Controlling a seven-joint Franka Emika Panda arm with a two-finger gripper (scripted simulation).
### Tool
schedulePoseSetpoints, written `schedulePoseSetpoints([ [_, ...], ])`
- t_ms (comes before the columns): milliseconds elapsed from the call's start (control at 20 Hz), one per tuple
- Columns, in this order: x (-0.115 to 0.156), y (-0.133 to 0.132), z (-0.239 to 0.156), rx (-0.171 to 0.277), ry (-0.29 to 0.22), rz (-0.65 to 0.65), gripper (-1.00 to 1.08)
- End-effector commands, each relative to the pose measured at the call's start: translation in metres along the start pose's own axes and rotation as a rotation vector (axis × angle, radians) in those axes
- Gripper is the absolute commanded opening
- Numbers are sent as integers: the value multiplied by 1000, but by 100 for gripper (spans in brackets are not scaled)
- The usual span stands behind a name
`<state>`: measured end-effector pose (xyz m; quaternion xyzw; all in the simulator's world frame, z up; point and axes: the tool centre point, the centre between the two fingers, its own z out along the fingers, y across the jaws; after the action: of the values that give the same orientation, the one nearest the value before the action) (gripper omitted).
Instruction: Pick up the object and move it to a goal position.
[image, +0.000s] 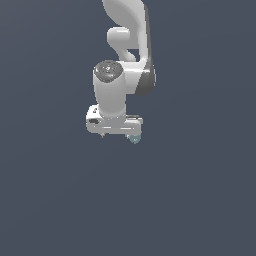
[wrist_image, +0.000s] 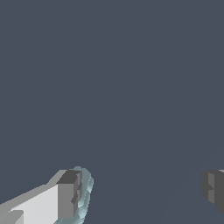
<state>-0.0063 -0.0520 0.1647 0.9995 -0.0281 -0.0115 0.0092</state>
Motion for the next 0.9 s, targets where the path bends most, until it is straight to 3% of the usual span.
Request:
schedulePoseSetpoints([
  [0,-1,4,0,0,-4,4,100],
  [850,-15,-16,12,4,2,135,100],
])
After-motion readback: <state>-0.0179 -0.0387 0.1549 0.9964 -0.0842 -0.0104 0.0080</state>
